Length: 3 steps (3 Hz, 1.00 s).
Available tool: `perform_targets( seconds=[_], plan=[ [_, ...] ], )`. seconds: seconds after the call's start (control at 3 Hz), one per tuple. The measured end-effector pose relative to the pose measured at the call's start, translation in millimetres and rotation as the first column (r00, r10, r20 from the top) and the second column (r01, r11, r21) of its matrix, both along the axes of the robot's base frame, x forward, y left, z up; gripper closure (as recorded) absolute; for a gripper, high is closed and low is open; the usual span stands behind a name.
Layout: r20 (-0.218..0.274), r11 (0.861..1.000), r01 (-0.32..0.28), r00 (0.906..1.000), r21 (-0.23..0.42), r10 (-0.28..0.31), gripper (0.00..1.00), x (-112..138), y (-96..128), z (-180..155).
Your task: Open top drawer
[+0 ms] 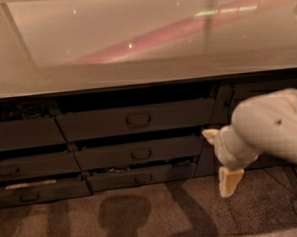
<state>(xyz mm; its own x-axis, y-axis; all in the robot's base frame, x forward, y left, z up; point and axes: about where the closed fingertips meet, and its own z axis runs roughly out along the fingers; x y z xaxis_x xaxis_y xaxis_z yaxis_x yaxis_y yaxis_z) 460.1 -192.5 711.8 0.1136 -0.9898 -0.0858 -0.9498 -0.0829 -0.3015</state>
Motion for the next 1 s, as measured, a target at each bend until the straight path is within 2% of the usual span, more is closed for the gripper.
perform_targets(
  seconds=[0.33,0.67,1.0],
  plan=[
    [0.12,0.998,-0.047,0.9914,-0.037,0.051,0.0,-15.1,3.5,-6.6],
    [0.184,0.999,-0.051,0.9815,-0.014,0.052,0.0,-2.1,10.5,-1.9],
    [0.152,0.996,-0.081,0.9845,-0.045,0.087,0.0,15.9,30.0,-1.1]
  ],
)
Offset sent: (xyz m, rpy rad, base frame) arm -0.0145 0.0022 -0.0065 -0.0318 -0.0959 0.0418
